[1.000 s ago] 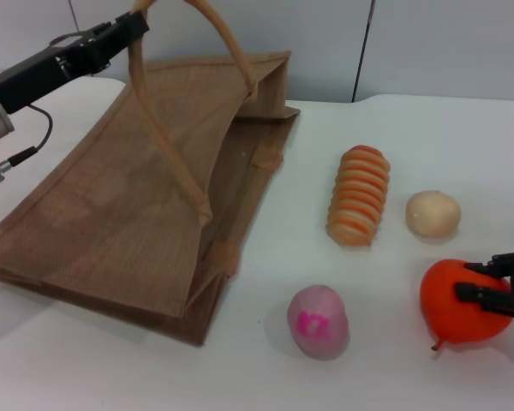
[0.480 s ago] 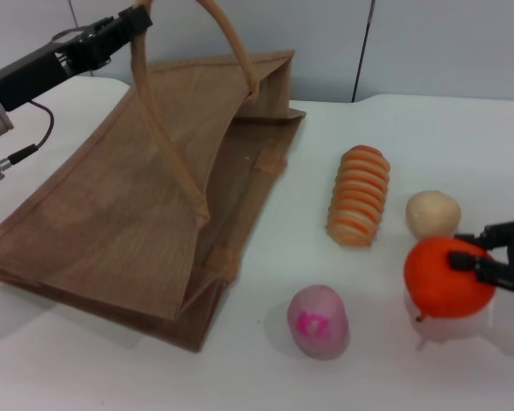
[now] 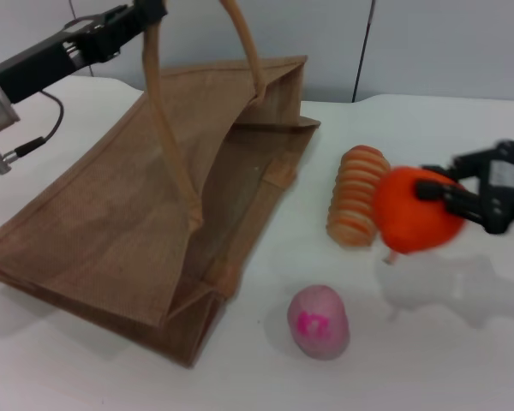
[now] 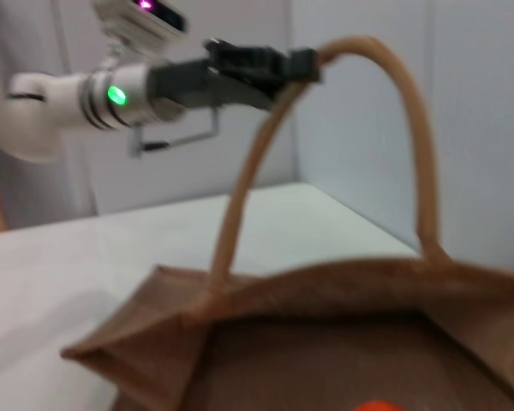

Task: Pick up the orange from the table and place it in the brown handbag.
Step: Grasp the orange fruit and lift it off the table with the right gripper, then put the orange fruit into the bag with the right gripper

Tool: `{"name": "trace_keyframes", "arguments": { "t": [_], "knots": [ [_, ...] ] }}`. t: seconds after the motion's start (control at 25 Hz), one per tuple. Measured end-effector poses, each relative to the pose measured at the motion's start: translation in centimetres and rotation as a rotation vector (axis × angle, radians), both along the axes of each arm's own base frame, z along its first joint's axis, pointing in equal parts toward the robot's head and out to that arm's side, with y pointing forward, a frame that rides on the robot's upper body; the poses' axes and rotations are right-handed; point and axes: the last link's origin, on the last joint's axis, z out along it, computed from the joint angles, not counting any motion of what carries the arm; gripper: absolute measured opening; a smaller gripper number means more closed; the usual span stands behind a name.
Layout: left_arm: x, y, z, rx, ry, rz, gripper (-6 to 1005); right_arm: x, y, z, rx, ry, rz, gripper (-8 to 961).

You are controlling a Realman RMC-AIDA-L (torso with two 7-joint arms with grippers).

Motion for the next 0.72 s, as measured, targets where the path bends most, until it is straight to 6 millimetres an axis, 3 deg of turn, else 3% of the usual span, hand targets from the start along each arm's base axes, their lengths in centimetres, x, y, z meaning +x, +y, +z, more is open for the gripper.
{"name": "trace_keyframes", "arguments": {
  "t": [0.24, 0.72],
  "knots": [
    [1.5, -0.1, 0.0, -0.039, -0.034, -0.069, 122, -3.8, 1.7, -2.5, -0.061, 0.036, 0.096, 137],
    [3.5, -0.7, 0.3, -0.088, -0.105, -0.171, 122, -8.4, 3.4, -8.7, -0.111, 0.012, 0.184, 85]
  ]
}}
